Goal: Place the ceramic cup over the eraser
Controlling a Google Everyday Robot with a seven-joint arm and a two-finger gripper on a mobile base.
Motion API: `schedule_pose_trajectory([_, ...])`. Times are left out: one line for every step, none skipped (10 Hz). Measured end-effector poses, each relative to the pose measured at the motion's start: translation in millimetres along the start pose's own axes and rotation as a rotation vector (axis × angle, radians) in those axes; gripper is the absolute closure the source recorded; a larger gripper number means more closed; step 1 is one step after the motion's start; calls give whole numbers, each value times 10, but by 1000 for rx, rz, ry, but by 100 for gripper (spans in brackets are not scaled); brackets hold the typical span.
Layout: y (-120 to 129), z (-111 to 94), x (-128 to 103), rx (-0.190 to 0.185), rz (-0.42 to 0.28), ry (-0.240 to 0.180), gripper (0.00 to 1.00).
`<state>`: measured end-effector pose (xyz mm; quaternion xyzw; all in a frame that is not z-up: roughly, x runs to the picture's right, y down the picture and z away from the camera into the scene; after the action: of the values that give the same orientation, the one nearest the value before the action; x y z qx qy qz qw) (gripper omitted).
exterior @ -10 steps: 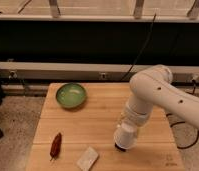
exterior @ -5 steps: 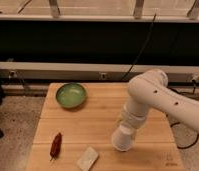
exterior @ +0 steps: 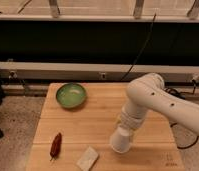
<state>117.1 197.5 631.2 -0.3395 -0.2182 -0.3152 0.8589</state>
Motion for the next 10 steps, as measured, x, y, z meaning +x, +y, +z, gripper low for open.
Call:
schedule_pose_trajectory([11,69,2,-1,4,0,100])
schedule_pose_trajectory([14,110,6,5,9,1,100])
schedule_pose_trajectory([25,144,9,13,12,4,98])
schedule_pose_trajectory([27,174,8,27,16,9,91])
schedule_pose_trajectory([28,199,12,38,18,15,79])
schedule_pose_trajectory([26,224,13,44,17,16,69])
schedule_pose_trajectory([24,258,17,46,13,17,59])
schedule_pose_trajectory([10,293,20,45,8,21,48])
schedule_pose_trajectory([-10,320,21,43,3,27,37])
schedule_pose_trajectory([-6,356,31,34,1,36,26])
